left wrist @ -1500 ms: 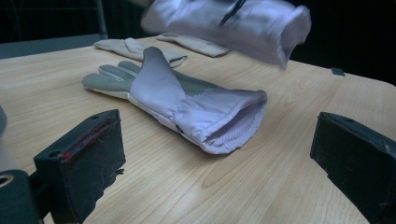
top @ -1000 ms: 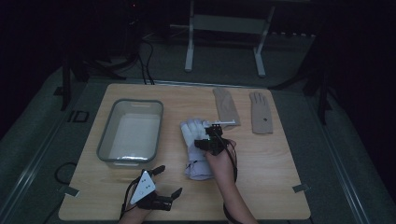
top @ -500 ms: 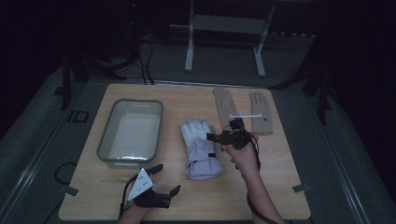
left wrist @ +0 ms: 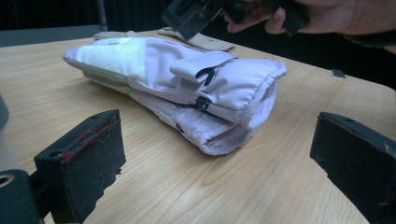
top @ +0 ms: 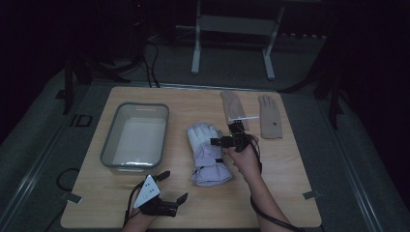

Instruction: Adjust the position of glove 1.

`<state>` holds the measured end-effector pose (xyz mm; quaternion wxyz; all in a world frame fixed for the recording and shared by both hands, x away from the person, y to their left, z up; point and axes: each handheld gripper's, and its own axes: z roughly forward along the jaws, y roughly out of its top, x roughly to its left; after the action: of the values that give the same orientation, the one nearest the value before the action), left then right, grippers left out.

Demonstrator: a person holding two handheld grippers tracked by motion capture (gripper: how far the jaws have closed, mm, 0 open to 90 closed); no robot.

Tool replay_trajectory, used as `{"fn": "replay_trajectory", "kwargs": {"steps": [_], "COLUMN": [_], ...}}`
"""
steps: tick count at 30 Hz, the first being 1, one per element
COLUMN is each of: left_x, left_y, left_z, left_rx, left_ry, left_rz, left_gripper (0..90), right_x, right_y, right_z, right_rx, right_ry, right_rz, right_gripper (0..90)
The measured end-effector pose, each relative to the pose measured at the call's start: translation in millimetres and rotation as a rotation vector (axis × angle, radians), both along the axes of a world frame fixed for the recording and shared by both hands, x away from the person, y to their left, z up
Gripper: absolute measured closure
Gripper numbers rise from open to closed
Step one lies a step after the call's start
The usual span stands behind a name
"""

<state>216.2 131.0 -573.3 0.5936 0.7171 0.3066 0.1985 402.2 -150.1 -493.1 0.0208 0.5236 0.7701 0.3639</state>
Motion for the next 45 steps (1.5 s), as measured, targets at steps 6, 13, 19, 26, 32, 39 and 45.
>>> {"fn": "replay_trajectory", "kwargs": {"steps": [6, 13, 19, 26, 32, 39, 45], "left_x": [0.1, 1.1, 0.4, 0.7, 1.1, 0.1, 2.0], "left_y": [-0.5, -1.0, -1.2, -1.6, -1.8, -0.3, -2.1], "left_z": [-0.5, -1.0, -0.8, -0.7, -0.4, 9.5, 25.1], "left_rx": [0.005, 0.005, 0.007, 0.013, 0.014, -0.002, -0.003], "left_ry": [0.001, 0.005, 0.002, 0.001, 0.002, 0.01, 0.049], "left_rz": [-0.003, -0.004, -0.006, -0.004, -0.002, 0.017, 0.04], "left_gripper": [3.3, 3.3, 3.3, 3.3, 3.3, 3.3, 4.2], "right_x": [4.3, -15.2, -27.5, -26.9, -28.6, -32.1, -36.0], "right_y": [-6.1, -0.6, -8.5, -20.8, -20.6, -14.8, -21.3], "right_z": [-22.6, -1.8, 9.3, -17.7, -24.3, -11.5, 5.9], "right_rx": [0.08, 0.113, 0.22, 0.224, 0.149, 0.039, -0.027], "right_ry": [0.104, -0.01, -0.082, 0.0, -0.027, -0.119, -0.181], "right_rz": [0.038, 0.041, -0.075, -0.156, -0.168, -0.103, -0.017], "right_gripper": [57.4, 83.9, 84.1, 83.2, 76.3, 51.3, 40.3]}}
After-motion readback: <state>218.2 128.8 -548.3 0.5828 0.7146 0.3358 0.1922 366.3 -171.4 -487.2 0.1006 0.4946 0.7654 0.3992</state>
